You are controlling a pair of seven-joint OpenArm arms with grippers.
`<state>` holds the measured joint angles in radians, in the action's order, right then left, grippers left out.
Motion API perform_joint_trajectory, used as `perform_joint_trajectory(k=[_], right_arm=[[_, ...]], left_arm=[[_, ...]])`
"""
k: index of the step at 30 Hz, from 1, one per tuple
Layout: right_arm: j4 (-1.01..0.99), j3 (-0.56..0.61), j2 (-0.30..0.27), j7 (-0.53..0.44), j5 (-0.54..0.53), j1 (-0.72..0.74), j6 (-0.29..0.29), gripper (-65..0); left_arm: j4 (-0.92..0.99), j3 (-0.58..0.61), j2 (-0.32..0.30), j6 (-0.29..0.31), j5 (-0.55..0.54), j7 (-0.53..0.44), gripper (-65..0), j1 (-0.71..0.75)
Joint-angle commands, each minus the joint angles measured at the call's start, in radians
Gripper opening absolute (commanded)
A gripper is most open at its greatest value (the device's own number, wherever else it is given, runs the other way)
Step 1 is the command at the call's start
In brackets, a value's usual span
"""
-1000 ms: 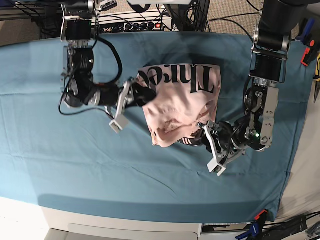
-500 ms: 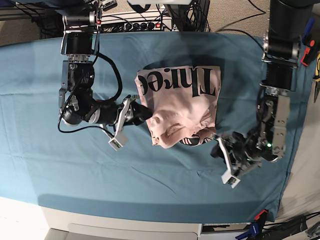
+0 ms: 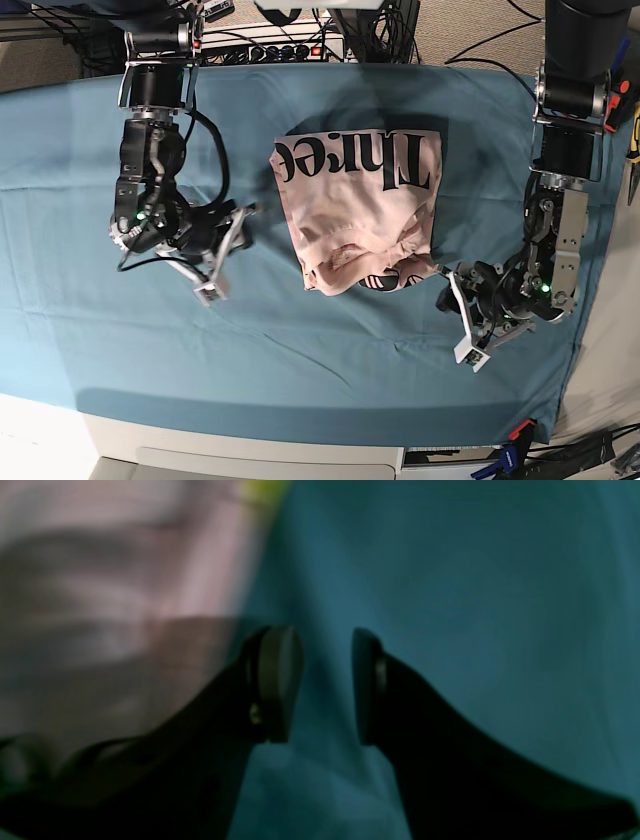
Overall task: Fold the T-shirt properly
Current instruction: 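Pull the shirt square with both grippers and release, then tuck and press the shirt sides with both grippers to neaten the bundle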
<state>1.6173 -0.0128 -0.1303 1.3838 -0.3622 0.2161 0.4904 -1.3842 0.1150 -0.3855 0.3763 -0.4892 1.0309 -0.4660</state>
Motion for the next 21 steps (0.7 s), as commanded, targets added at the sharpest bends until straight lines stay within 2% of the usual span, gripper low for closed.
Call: perform_joint_trajectory(k=[1,2,4,5,6,9,14,18,21], right_arm=[[0.018,-0.002,-0.003,-0.023,0.008,0.025,-0.018,-44.8],[0.018,-0.002,-0.002,-0.023,0.035,0.025,-0.042,-45.1],[0.018,-0.002,-0.002,-0.018,0.044,0.024,-0.066,-50.5],[0.019,-0.002,-0.002,-0.014,0.029,0.022,-0.066,-56.8],[0.019,-0.002,-0.002,-0.011,0.001,0.018,-0.065,-63.9],[0.019,-0.002,0.001,0.008,-0.118,0.006,-0.029,-65.0],[0.019,-0.002,0.003,0.012,-0.311,-0.029,0.059,-65.0],[0.019,-0.002,0.003,0.012,-0.396,-0.044,0.098,-65.0],[0.019,-0.002,0.003,0.012,-0.426,-0.045,0.11,-65.0]], left_arm=[[-0.015,-0.007,-0.008,-0.003,-0.01,-0.018,-35.8,-0.031],[-0.015,-0.007,-0.008,-0.003,-0.024,-0.017,-39.0,-0.031],[-0.015,-0.007,-0.008,0.005,-0.105,0.0,-53.0,-0.031],[-0.015,-0.007,-0.008,0.024,-0.17,0.018,-62.3,-0.03],[-0.015,-0.007,-0.008,0.047,-0.243,0.047,-65.0,-0.029],[-0.015,-0.006,-0.002,0.121,-0.379,0.131,-65.0,-0.015],[-0.015,-0.006,0.0,0.122,-0.438,0.15,-65.0,0.049],[-0.015,-0.006,0.001,0.124,-0.443,0.15,-65.0,0.088],[-0.015,-0.006,0.001,0.172,-0.443,0.151,-53.3,0.095]])
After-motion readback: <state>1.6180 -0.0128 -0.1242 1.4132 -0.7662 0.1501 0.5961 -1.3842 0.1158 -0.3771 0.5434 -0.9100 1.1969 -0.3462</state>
